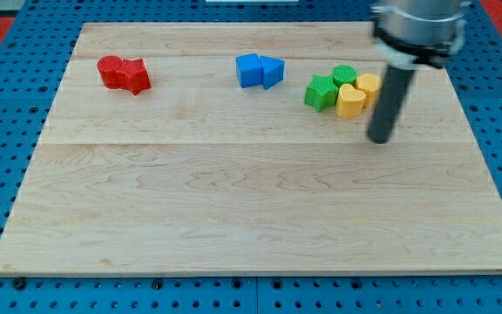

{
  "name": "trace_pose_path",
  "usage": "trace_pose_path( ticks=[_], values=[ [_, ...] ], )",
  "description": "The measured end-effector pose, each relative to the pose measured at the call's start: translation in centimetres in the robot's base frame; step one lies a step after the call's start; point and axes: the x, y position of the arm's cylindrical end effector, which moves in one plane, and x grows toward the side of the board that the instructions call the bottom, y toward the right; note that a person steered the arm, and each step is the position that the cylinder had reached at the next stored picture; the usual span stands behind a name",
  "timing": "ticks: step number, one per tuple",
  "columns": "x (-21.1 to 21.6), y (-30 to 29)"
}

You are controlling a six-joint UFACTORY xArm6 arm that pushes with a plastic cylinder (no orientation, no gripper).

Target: Separate the yellow hexagon from the green circle

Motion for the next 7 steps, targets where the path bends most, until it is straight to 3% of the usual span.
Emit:
trace_pose_path(
  ticks=[1, 3, 5, 7],
  values=[
    [-1.2, 5.4],
    [-8.9, 6.6],
    [-10.1, 6.4],
    [-10.1, 1.4]
  ],
)
